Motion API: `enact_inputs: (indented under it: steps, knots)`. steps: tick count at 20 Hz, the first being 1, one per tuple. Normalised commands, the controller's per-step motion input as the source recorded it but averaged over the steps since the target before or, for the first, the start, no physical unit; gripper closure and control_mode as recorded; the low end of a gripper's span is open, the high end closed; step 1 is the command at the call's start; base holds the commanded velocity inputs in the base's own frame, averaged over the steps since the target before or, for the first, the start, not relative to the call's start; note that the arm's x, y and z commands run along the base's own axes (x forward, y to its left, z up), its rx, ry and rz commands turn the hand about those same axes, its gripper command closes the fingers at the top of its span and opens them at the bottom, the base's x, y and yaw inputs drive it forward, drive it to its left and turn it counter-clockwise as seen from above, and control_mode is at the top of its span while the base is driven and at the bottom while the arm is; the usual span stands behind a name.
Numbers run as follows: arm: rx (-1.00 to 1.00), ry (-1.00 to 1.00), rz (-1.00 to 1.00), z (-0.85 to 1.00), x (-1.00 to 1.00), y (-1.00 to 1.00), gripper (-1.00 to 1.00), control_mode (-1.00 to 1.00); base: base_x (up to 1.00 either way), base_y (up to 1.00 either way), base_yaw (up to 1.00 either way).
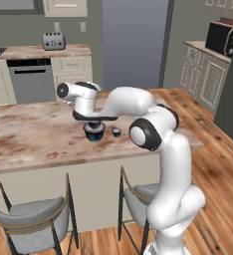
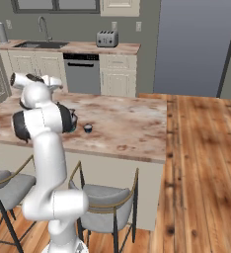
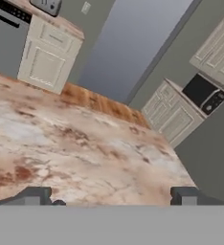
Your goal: Stack the yogurt containers by placing the smaller containers on top of the larger containers.
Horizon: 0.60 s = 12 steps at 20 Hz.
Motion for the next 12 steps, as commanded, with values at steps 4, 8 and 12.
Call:
enact_inputs:
  steps: [4, 8, 12]
  knots:
    - [0.13, 0.07, -0.09, 0.31, -0.42, -0.44, -1.00, -1.00, 0.00, 0.00, 0.00]
    - [0.16, 0.11, -0.12, 0.34, -0.47, -0.50, -1.00, -1.00, 0.00, 0.00, 0.00]
    - [0.15, 0.12, -0.09, 0.43, -0.42, -0.44, -1.00, -1.00, 0.00, 0.00, 0.00]
